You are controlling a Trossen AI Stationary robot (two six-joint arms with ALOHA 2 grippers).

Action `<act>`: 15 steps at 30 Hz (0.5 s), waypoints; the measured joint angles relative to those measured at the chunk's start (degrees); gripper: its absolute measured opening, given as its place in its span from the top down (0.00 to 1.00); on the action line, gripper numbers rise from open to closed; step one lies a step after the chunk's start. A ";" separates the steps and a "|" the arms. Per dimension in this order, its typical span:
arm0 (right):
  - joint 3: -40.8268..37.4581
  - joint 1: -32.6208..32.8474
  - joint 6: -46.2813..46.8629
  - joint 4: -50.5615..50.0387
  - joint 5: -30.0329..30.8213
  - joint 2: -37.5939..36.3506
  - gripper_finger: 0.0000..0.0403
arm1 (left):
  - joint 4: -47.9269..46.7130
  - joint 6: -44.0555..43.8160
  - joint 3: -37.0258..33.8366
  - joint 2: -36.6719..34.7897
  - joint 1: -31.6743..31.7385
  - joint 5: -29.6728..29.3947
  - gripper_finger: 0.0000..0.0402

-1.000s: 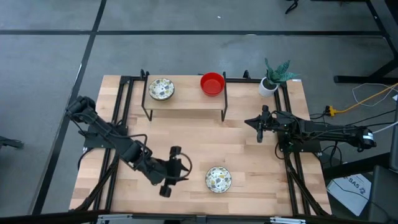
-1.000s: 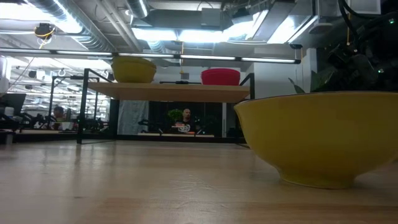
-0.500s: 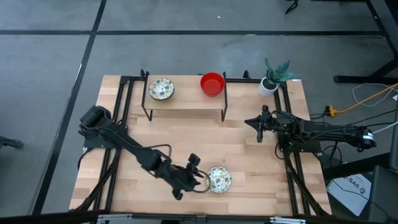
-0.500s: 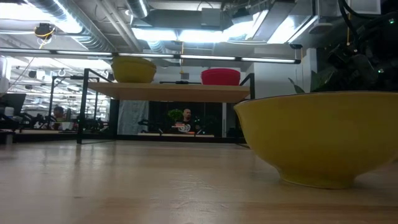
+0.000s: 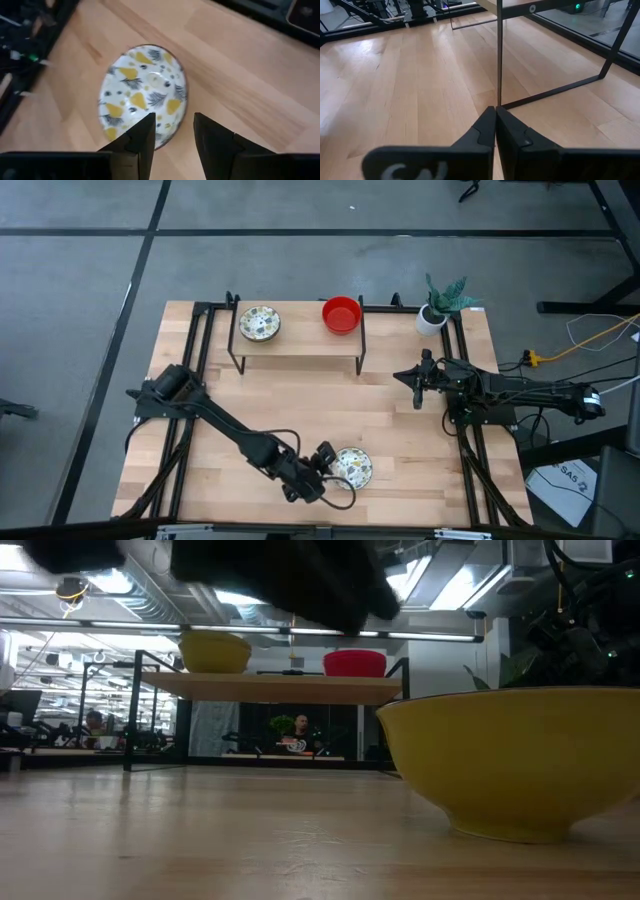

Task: Pick & Place Mini bowls
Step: Stack the yellow patterned bowl on the yellow patterned bowl on the shelf

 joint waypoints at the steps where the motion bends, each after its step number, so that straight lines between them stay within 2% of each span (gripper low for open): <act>1: 0.00 0.00 0.00 0.00 0.00 0.00 0.96 | 0.03 0.29 0.04 0.55 0.08 0.22 0.68; 15: 0.00 0.00 -0.01 0.00 0.01 0.01 0.96 | 4.75 7.15 0.00 4.89 1.22 0.45 0.68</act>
